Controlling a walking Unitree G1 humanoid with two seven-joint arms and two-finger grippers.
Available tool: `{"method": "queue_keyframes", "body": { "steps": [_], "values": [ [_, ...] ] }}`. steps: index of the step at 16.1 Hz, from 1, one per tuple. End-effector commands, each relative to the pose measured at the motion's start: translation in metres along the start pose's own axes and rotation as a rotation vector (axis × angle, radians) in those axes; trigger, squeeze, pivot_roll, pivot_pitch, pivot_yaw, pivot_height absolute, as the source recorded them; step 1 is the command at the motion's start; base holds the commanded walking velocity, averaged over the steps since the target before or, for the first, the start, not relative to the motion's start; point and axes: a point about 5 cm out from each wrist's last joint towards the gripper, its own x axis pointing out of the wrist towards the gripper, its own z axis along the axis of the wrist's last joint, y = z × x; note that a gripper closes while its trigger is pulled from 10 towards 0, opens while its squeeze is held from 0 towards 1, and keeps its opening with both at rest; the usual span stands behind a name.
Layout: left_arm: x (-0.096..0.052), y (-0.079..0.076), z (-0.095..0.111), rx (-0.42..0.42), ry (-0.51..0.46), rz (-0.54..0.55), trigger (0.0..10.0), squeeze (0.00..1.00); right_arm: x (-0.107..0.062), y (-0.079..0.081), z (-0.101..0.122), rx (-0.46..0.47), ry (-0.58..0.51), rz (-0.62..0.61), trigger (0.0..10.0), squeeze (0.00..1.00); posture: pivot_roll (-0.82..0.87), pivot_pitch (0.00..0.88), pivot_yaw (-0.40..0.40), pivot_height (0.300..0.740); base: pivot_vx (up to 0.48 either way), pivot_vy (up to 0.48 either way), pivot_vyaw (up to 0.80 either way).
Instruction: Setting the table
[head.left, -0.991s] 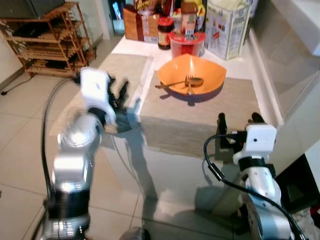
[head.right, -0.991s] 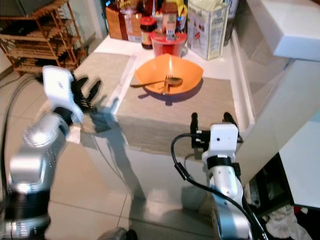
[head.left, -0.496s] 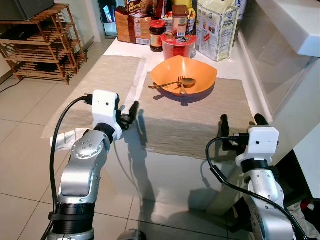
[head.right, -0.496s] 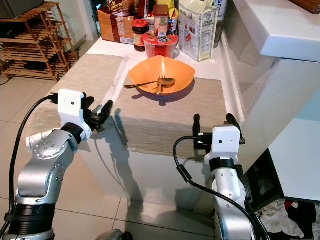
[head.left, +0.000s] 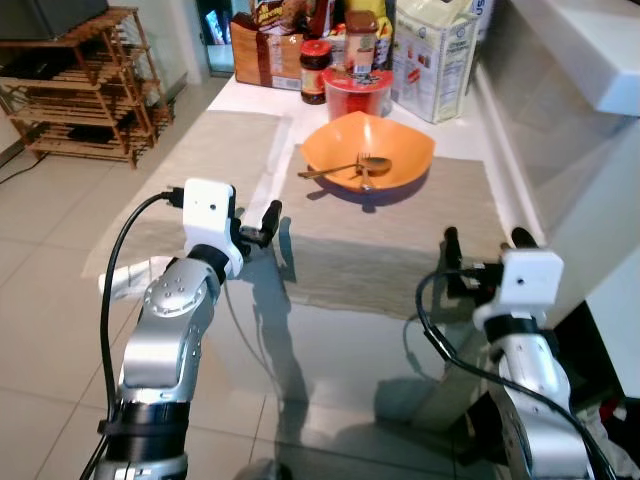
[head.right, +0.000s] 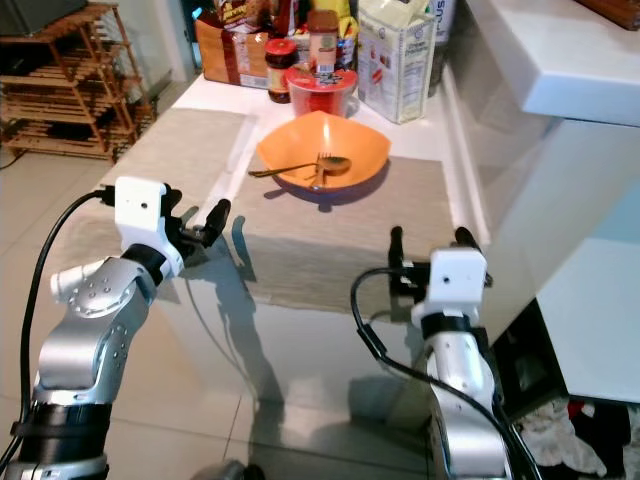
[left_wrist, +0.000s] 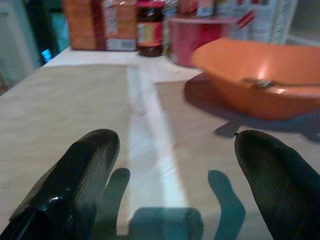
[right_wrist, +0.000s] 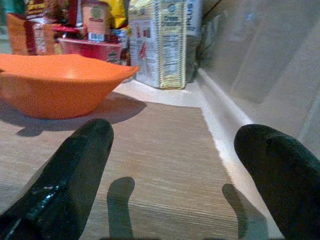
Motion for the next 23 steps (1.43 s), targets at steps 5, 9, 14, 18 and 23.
{"method": "queue_keyframes", "body": {
  "steps": [5,9,14,18,23],
  "values": [
    [0.005,-0.002,0.002,0.004,-0.016,0.009,10.0,0.00,0.003,0.003,-0.005,-0.018,0.027,0.046,10.0,0.00,-0.03,0.000,0.002,0.740,0.000,0.000,-0.45],
    [0.005,-0.001,0.003,0.023,-0.014,0.024,10.0,0.00,0.005,0.008,-0.004,-0.013,0.018,0.068,10.0,0.00,-0.01,0.000,-0.009,0.740,0.000,0.480,0.00],
    [0.007,-0.004,0.007,0.033,-0.030,0.030,10.0,0.00,0.007,0.008,-0.003,-0.017,0.016,0.083,10.0,0.00,-0.01,0.000,-0.014,0.740,0.000,0.000,0.00],
    [0.013,-0.009,0.013,0.031,-0.045,-0.001,10.0,0.00,0.007,0.008,-0.003,-0.018,0.016,0.075,10.0,0.00,-0.03,0.000,0.004,0.740,0.000,0.000,0.00],
    [0.016,-0.013,0.017,0.052,-0.069,-0.034,10.0,0.00,0.005,-0.006,-0.005,-0.005,0.024,-0.024,10.0,0.00,-0.04,0.000,0.020,0.740,0.000,0.000,0.00]
  ]
}}
